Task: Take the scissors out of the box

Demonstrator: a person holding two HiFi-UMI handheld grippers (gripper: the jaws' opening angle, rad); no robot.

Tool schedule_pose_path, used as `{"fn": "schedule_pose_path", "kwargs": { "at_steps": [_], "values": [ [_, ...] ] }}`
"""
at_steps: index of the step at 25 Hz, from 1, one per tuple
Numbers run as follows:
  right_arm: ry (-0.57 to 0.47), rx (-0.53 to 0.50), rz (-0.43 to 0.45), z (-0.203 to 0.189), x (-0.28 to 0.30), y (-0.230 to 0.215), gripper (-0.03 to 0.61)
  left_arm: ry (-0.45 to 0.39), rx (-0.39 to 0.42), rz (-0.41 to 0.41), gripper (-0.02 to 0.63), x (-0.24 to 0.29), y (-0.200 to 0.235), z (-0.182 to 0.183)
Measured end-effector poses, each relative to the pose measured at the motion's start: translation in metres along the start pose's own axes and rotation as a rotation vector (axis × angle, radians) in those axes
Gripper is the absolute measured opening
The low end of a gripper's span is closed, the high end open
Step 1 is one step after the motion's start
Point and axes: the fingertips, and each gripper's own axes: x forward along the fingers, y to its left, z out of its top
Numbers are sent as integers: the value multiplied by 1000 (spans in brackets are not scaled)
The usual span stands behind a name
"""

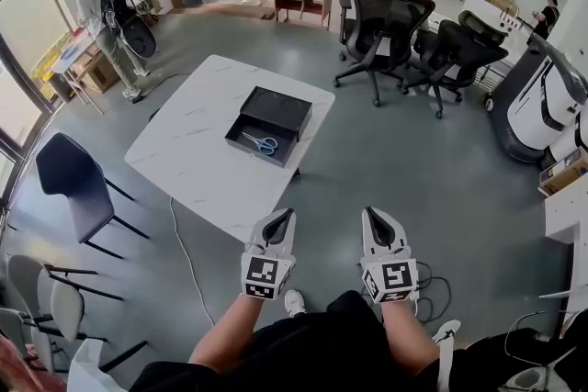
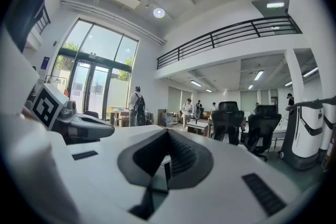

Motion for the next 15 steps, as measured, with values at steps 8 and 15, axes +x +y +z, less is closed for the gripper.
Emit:
{"fn": "schedule_pose_path", "kwargs": {
  "at_steps": [8, 15],
  "values": [
    [35, -21, 78, -3, 35, 16, 6, 12, -53, 11, 9, 6, 26, -7],
    [55, -33, 146, -8, 78, -3, 6, 36, -78, 45, 9, 46, 40, -11]
  ]
}}
